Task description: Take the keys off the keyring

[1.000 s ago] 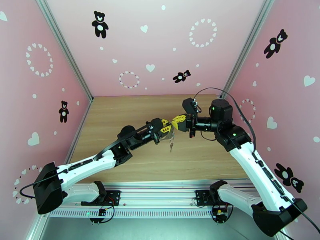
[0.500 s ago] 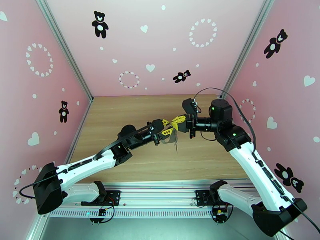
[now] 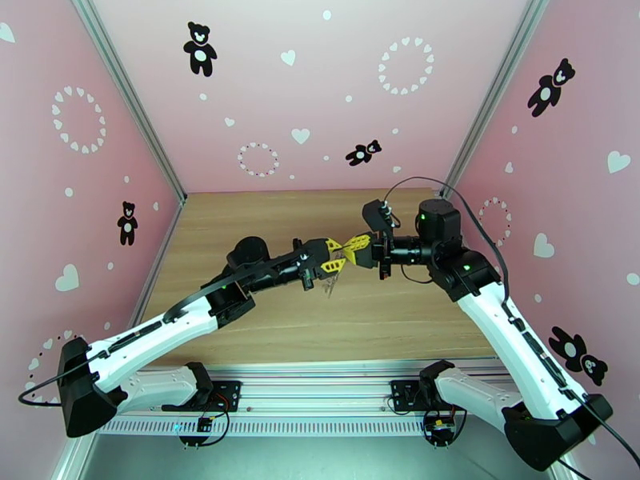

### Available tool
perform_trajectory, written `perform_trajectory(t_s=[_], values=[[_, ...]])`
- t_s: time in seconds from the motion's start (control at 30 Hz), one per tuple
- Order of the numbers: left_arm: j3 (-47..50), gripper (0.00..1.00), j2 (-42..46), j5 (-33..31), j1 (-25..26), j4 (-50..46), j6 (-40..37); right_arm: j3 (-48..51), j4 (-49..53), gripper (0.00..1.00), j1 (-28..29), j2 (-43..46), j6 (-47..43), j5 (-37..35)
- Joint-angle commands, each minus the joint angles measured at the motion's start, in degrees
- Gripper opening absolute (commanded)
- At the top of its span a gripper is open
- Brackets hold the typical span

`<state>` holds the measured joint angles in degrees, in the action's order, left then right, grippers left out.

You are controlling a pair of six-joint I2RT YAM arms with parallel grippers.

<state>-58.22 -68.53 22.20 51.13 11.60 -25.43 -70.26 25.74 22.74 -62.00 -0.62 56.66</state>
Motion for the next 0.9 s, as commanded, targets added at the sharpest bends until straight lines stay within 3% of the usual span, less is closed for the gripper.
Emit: perform_trajectory(t_s=[0.0,0.87], values=[[-1.3,0.29,-0.7,2.6,-0.2,-4.3,-1.5,-1.9,-0.2,0.00,-0.2,0.3,-0.7,1.1],[-4.7,0.29,-4.2,7.6,-3.2,-6.9,1.3,-1.5,0.6,0.00,-0.2,0.1,-2.1,1.5]])
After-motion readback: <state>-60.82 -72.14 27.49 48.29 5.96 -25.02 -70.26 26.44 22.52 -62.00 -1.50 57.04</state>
